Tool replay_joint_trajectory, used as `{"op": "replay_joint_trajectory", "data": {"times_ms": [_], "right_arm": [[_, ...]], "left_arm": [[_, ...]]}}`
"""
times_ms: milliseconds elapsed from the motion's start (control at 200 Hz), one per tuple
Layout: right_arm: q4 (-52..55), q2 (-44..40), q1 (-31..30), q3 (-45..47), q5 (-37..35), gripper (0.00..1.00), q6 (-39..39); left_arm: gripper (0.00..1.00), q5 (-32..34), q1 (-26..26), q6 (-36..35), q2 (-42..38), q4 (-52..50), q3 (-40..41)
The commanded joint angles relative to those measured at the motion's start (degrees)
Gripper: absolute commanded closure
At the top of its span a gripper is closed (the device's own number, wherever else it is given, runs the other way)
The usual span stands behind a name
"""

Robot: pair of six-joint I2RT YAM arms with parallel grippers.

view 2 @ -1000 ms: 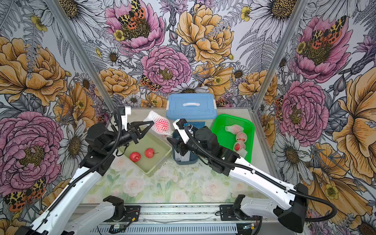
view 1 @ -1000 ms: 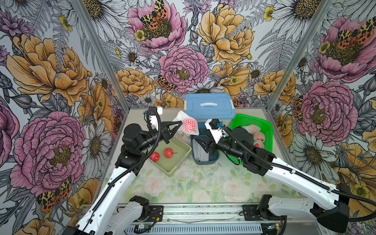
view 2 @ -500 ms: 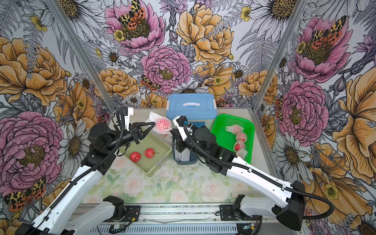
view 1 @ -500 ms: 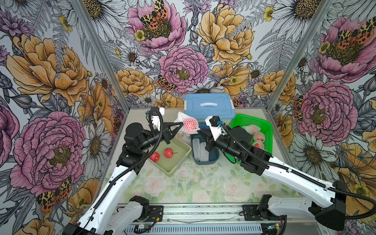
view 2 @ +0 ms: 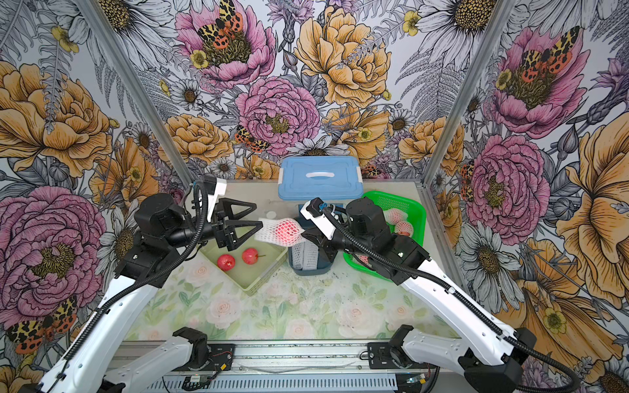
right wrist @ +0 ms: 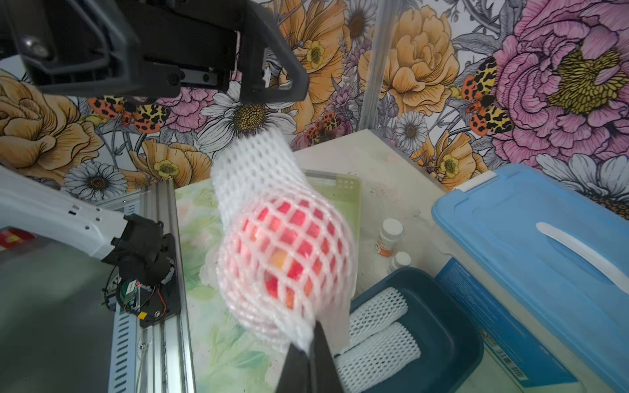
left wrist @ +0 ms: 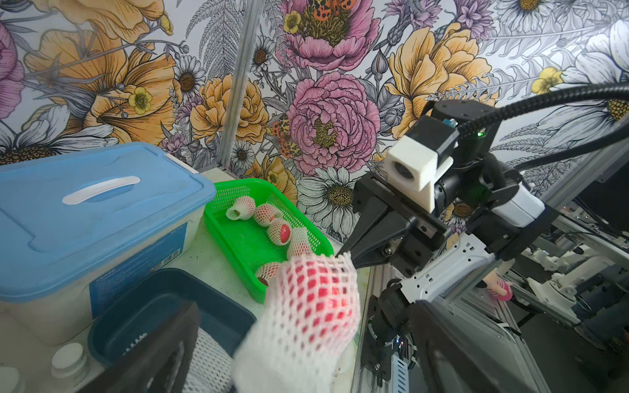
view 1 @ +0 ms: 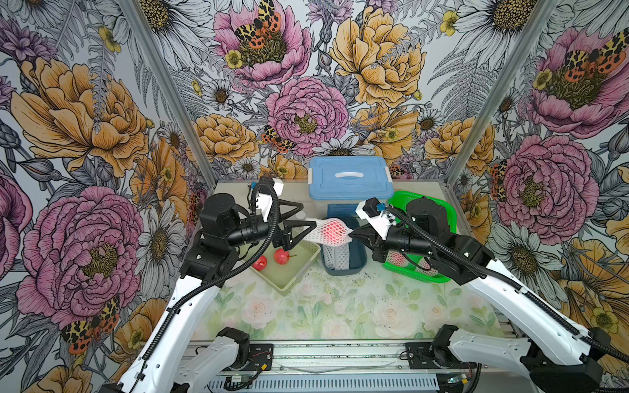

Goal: Remove foam nets from apples
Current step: Pick up the apple from the basket.

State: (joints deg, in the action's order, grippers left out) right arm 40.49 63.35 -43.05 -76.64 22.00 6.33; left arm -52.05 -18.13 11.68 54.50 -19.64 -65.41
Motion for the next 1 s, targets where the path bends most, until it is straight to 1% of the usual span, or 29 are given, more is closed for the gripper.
{"op": "replay_joint_trajectory", "data": {"times_ms": [0,90,120,165,300,355,435,651,811,851,996], "right_arm": [[20.8,1.7,-0.1,-4.4,3.8,1.00,8.3],[24.7,2.3,-0.1,-5.9,1.9,1.00,9.6],[25.0,2.2,-0.1,-6.3,1.8,1.00,9.7],[25.3,2.1,-0.1,-6.7,1.6,1.00,9.8],[27.6,3.4,-0.2,-8.7,0.1,1.00,10.1],[27.8,3.4,-0.4,-9.1,0.1,1.00,10.2],[28.4,3.3,-0.5,-10.2,0.3,1.00,10.2],[31.3,3.1,-0.5,-13.8,0.3,1.00,10.4],[32.1,2.9,-0.4,-15.3,1.9,1.00,10.7],[32.1,3.1,-0.4,-15.5,1.9,1.00,10.6],[32.2,3.4,-0.4,-15.0,0.3,1.00,10.7]], "left_arm": [[0.01,-7.5,-0.6,-4.9,1.3,-4.8,-0.6],[0.01,-14.8,-2.9,-6.0,3.8,-6.0,-1.5],[0.01,-15.5,-4.5,-7.6,4.6,-8.3,-2.3],[0.01,-14.7,-7.1,-11.3,5.8,-13.3,-4.2],[0.01,-8.8,-15.5,-19.5,9.7,-25.1,-8.0],[0.01,-4.1,-18.7,-21.8,11.8,-28.9,-9.3],[0.01,3.0,-22.2,-22.7,14.2,-30.9,-9.5],[0.01,13.9,-27.4,-23.1,17.3,-31.7,-9.7],[0.02,15.5,-29.9,-22.9,19.6,-31.6,-10.7],[0.05,15.8,-30.5,-23.1,20.1,-31.6,-11.3],[0.26,14.2,-31.0,-23.9,21.1,-31.5,-12.5]]}}
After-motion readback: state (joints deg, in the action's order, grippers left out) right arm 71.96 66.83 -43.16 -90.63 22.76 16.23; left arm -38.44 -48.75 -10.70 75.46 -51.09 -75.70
